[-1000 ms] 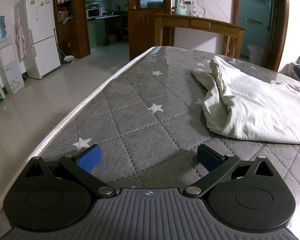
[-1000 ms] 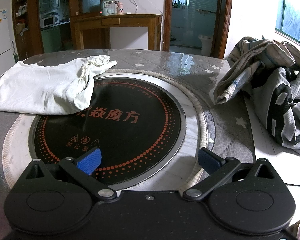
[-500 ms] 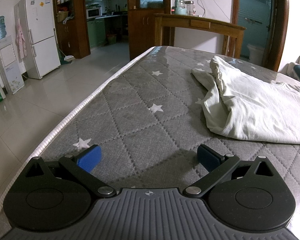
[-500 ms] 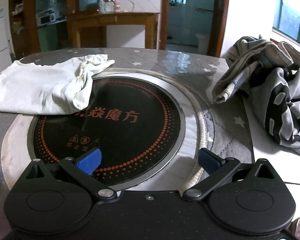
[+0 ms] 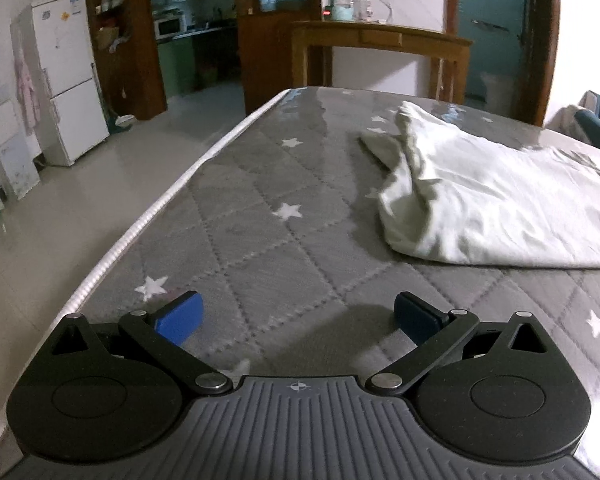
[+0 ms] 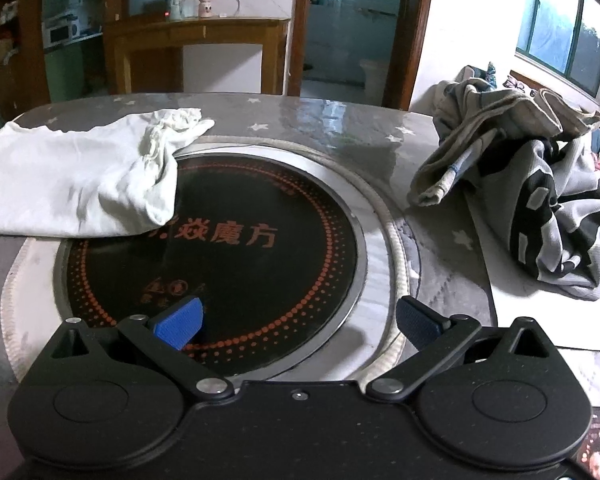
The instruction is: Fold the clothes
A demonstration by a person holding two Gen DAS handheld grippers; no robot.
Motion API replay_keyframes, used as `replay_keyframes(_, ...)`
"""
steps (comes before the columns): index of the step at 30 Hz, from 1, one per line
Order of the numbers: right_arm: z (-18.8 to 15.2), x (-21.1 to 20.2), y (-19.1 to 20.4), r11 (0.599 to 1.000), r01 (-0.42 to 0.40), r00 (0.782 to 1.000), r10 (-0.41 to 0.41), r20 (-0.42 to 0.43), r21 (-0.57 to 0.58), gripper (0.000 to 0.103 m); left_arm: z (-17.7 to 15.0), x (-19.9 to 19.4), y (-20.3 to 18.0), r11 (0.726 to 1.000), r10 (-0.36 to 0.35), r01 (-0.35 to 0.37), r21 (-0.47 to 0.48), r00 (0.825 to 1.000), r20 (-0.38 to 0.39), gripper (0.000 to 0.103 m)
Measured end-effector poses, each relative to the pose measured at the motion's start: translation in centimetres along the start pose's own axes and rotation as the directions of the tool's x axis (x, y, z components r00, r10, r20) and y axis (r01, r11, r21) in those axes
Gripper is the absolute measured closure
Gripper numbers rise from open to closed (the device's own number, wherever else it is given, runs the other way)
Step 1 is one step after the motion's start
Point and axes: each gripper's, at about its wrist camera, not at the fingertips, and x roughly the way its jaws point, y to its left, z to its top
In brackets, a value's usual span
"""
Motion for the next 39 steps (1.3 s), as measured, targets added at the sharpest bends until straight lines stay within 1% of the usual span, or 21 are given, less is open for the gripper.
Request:
replay_keyframes(2,0.0,-0.3,0.2,1.000,0.001,1.000,-0.001,-0.004,-0.009,0.000,-0.1,-0.7,-0.6,1.000,-0.016,0.016,0.000,1.000,0.000,0.000)
replay_keyframes(9,0.0,-1.8,1.0,0.999,0.005,1.000,-0.005,-0.007,-0.046,0.000,-0.1,-3.1,-1.9,0.999,-0.038,0.038,0.000,0.999,0.015,0.000)
replay_keyframes(13,0.0,-2.6,1.5,0.998,0.013,1.000,-0.013,-0.006,-0.065,0.000,0.1,-4.7,-3.0,0.999,-0.040,0.040,0.022,0.999,0.035,0.000)
replay_keyframes(18,-0.2,-3.6,2.1,0.997,0.028,1.000,-0.028,0.006,-0.070,0.000,0.4,-6.6,-4.2,0.997,-0.067,0.065,0.033,0.997,0.043,0.000)
replay_keyframes(24,-0.5,-4.9,3.0,0.997,0.015,1.000,-0.014,0.014,-0.081,0.000,0.6,-8.8,-5.5,0.995,-0.078,0.073,0.072,0.995,0.068,0.000)
replay_keyframes(39,0.0,-7.8,5.0,0.996,0.028,0.999,-0.025,0.033,-0.083,0.000,0.5,-11.3,-5.8,0.989,-0.131,0.124,0.077,0.986,0.104,0.000)
